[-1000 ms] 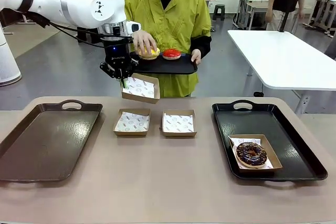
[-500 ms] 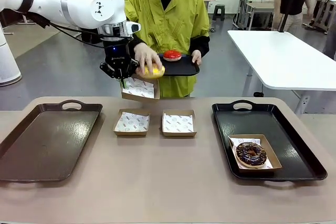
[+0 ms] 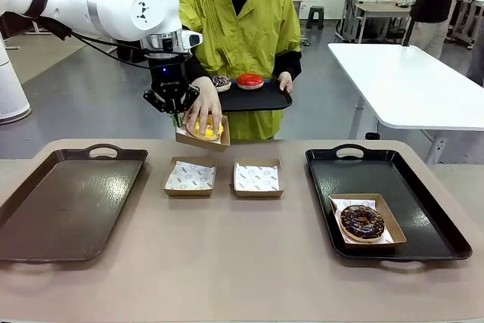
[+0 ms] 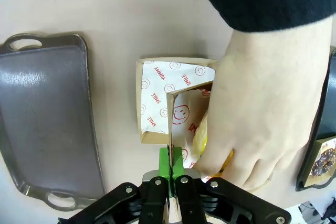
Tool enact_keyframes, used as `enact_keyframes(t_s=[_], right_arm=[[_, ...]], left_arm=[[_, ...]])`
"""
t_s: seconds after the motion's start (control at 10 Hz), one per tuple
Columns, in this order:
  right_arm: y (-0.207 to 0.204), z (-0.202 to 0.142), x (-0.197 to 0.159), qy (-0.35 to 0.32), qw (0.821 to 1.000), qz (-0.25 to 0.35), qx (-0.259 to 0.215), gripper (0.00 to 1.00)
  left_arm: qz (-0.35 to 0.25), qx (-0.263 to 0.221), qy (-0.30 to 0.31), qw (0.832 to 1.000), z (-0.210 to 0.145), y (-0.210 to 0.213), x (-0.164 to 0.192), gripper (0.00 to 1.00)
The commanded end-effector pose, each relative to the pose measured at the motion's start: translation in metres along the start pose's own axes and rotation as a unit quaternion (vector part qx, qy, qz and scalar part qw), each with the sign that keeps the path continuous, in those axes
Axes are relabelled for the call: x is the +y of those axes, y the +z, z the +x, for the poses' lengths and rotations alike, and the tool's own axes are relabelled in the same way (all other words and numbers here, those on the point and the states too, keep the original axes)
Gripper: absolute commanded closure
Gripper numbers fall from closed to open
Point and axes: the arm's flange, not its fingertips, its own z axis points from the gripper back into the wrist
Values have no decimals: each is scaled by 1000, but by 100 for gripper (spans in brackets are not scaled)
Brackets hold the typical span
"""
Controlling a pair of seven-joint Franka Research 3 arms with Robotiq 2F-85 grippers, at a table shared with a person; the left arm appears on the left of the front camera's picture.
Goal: Individually package the donuts and arrange them on the tray.
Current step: Place the picked Paper togo box on the Handle tray while simultaneously picking up another Paper togo box from the table with the other hand.
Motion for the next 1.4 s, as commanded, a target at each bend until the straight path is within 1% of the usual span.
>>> enact_keyframes(t_s=[0.0, 0.8, 0.9, 1.0, 1.1, 1.2, 1.3], right_arm=[[0, 1, 2, -10, 1000, 0, 0, 0], [0, 1, 2, -10, 1000, 0, 0, 0], [0, 0, 0, 0, 1000, 0, 0, 0], [-12, 5, 10, 3, 1000, -16, 2, 0], [-29, 8, 29, 16, 999, -50, 3, 0], [-54, 17, 58, 26, 995, -92, 13, 0], [-77, 29, 88, 30, 991, -127, 26, 0]], left_arm=[[-3, -5, 0, 1000, -3, 1, 2, 100], [-3, -5, 0, 1000, -3, 1, 2, 100], [0, 0, 0, 1000, 0, 0, 0, 99], [-6, 9, -27, 1000, -12, 6, 10, 99], [-8, 17, -33, 999, -34, 15, 27, 99], [-11, 21, -36, 999, -54, 27, 47, 99], [-11, 26, -50, 998, -76, 45, 81, 99]])
